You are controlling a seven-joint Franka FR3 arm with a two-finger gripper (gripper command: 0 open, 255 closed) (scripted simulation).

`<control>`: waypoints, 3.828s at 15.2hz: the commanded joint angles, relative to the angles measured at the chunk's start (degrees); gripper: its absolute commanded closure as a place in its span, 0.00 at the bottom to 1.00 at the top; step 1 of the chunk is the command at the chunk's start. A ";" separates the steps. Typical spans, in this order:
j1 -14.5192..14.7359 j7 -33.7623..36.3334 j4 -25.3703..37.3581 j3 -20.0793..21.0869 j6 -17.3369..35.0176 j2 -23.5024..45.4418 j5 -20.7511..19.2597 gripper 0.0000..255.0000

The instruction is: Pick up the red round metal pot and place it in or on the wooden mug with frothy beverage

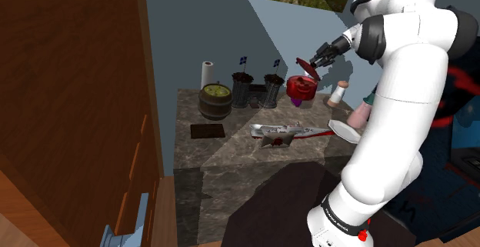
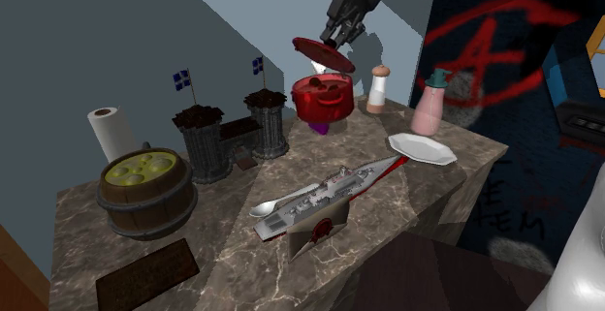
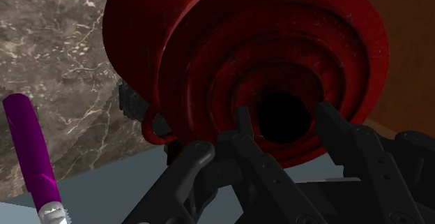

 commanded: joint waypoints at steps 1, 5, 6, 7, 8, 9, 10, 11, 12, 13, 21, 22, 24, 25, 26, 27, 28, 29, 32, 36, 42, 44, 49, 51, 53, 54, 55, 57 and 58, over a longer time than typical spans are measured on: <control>-0.14 0.95 1.24 -0.09 -1.00 -0.38 -0.07 1.00; -0.75 2.72 3.95 -0.14 -3.15 -0.60 0.02 1.00; -0.94 3.16 4.67 -0.14 -3.71 -0.61 0.08 1.00; -0.99 3.27 4.85 -0.14 -3.85 -0.62 0.10 1.00; 0.71 4.49 3.96 -0.02 -2.61 -1.72 -0.29 1.00; 2.36 5.72 3.14 0.13 -1.38 -2.77 -0.65 1.00; 3.94 6.97 2.41 0.34 -0.16 -3.76 -0.99 1.00; 5.44 8.23 1.75 0.60 1.03 -4.69 -1.30 1.00; 6.88 9.48 1.18 0.88 2.21 -5.54 -1.58 1.00; 8.25 10.74 0.69 1.22 3.35 -6.33 -1.83 1.00; 16.92 20.37 -0.39 4.88 11.23 -9.64 -2.49 1.00; 17.77 21.50 -0.17 5.39 12.03 -9.67 -2.40 1.00; 19.32 23.72 0.52 6.41 13.48 -9.48 -2.11 1.00; 20.04 24.80 0.98 6.90 14.14 -9.26 -1.91 1.00; 20.72 25.88 1.53 7.40 14.75 -8.96 -1.67 1.00; 21.35 26.94 2.16 7.89 15.32 -8.59 -1.41 1.00; 21.95 28.00 2.87 8.37 15.84 -8.14 -1.12 1.00; 22.51 29.05 3.67 8.84 16.32 -7.62 -0.80 1.00; 23.94 32.19 6.59 10.20 17.49 -5.62 0.31 1.00; 25.21 36.44 11.83 11.93 18.41 -2.00 2.07 1.00; 26.33 38.36 14.15 13.27 20.49 0.97 3.51 1.00; 26.75 37.40 12.44 13.33 21.68 0.75 3.56 1.00; 27.55 35.00 8.55 13.57 24.45 0.46 3.97 1.00; 27.79 34.04 7.15 13.68 25.49 0.46 4.24 1.00; 27.98 33.07 5.82 13.82 26.49 0.51 4.56 1.00; 28.06 32.59 5.18 13.89 26.97 0.55 4.74 1.00; 28.13 32.10 4.56 13.96 27.45 0.61 4.93 1.00; 28.25 31.12 3.38 14.12 28.38 0.78 5.35 1.00; 28.29 30.63 2.81 14.21 28.82 0.88 5.58 1.00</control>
